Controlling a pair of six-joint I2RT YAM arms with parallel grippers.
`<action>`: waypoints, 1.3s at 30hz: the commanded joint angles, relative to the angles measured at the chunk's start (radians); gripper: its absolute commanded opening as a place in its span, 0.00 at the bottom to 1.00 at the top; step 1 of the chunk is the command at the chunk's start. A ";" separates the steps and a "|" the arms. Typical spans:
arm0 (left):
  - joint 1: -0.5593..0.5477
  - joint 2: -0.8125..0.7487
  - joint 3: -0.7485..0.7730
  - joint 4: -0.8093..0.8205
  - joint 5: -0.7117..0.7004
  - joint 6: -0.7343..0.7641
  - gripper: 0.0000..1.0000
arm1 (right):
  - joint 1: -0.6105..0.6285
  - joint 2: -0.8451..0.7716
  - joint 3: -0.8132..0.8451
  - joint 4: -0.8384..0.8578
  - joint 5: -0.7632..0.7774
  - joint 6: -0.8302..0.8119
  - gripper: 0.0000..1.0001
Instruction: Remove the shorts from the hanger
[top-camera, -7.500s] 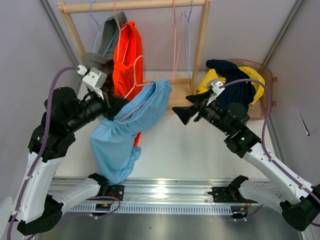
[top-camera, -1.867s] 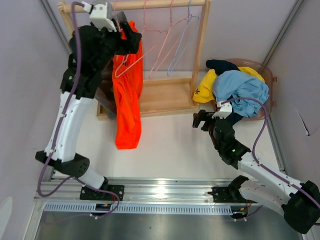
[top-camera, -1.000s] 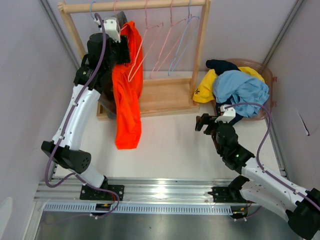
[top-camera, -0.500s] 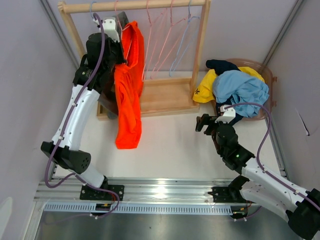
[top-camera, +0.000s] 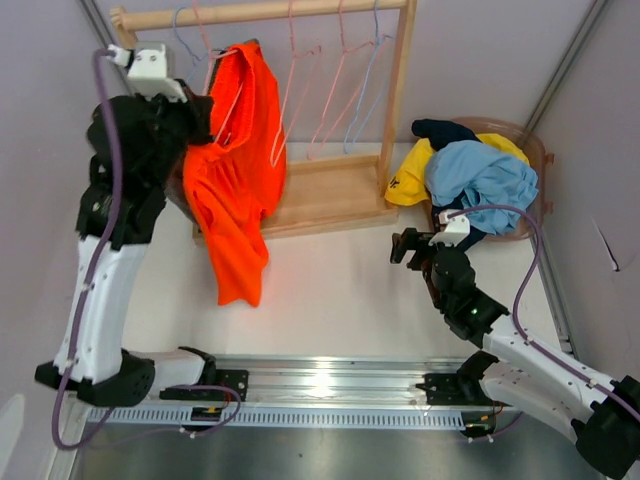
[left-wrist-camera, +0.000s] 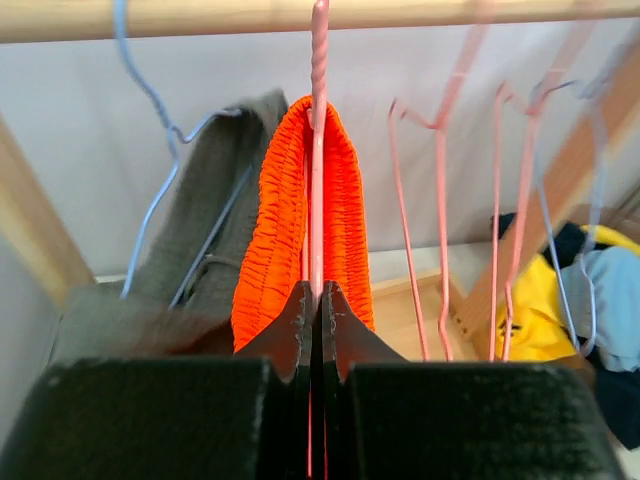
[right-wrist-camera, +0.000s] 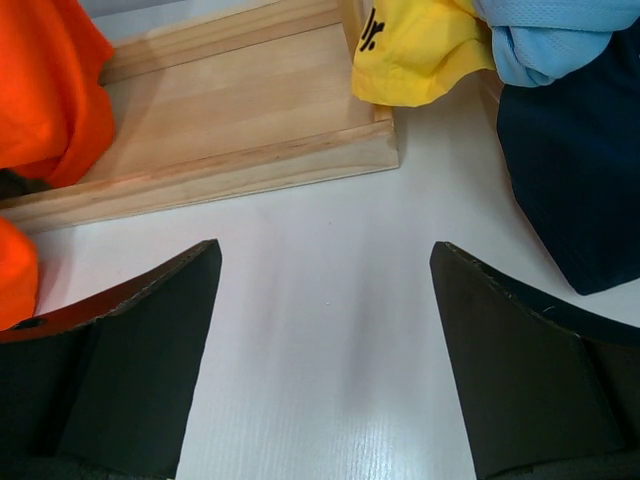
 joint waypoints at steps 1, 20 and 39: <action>-0.002 -0.163 -0.039 0.108 0.046 0.003 0.00 | 0.008 -0.015 0.004 0.062 0.006 -0.012 0.91; -0.004 -0.513 -0.546 0.000 0.363 -0.057 0.00 | 0.079 -0.047 0.110 0.083 -0.391 -0.201 1.00; -0.007 -0.584 -0.472 -0.116 0.836 -0.198 0.00 | 0.087 0.077 0.175 0.182 -0.433 -0.184 0.99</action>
